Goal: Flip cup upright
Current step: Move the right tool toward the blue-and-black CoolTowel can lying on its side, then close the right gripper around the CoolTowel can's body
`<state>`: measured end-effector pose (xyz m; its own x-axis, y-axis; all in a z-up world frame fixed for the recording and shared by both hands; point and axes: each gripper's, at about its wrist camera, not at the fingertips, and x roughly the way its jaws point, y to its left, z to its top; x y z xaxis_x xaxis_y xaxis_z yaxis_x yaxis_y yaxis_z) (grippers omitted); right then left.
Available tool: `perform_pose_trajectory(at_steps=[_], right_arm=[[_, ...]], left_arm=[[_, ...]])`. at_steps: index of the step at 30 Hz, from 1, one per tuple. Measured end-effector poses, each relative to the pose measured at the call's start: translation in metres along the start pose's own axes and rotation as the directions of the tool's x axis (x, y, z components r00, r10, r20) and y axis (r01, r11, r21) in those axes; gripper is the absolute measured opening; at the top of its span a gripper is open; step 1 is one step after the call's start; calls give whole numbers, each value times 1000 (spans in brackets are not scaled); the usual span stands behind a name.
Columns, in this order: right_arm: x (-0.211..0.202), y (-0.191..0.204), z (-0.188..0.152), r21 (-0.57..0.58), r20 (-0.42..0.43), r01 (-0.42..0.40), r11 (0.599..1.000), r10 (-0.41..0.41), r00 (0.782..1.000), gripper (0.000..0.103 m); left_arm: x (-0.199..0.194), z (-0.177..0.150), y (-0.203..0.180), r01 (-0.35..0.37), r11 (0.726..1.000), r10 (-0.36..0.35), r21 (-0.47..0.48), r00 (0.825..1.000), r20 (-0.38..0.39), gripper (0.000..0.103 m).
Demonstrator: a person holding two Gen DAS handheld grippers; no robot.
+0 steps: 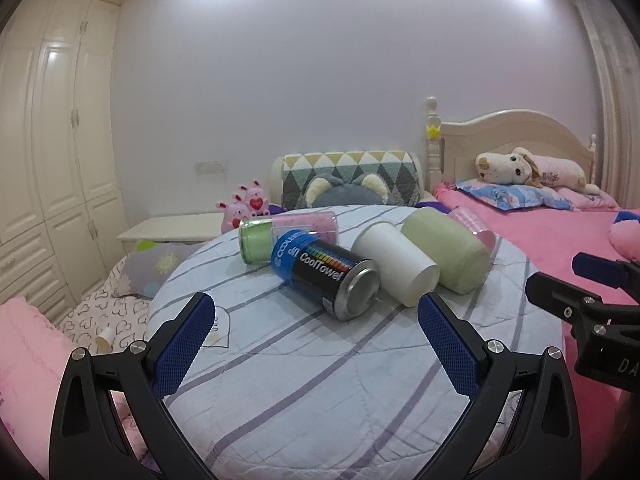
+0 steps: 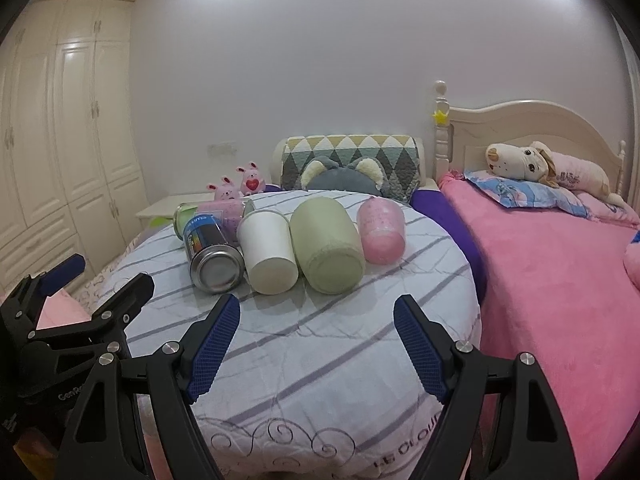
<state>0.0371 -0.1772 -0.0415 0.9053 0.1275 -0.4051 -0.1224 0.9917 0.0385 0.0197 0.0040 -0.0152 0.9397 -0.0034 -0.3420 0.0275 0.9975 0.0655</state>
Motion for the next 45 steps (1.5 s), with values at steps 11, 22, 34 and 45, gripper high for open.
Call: perform_pose_trajectory(at_steps=[11,22,34,45], right_arm=[[42,31,35,-116,-59,-129,985,123,991,81],[105,80,77,-263,-284,-386,884,312,907,81],[182,125,95,-268,-660,-573,774,286,695,81],[236,151,78,-355,-830,-592,723,48,556,80]], left_arm=[[27,10,39,-63,995,56,-76,994,-98,103],[48,21,83,-184,973,153,-140,967,-205,103],[77,12,122,-324,930,223,-174,873,-433,103],[101,-1,146,-362,905,187,-223,810,-555,103]])
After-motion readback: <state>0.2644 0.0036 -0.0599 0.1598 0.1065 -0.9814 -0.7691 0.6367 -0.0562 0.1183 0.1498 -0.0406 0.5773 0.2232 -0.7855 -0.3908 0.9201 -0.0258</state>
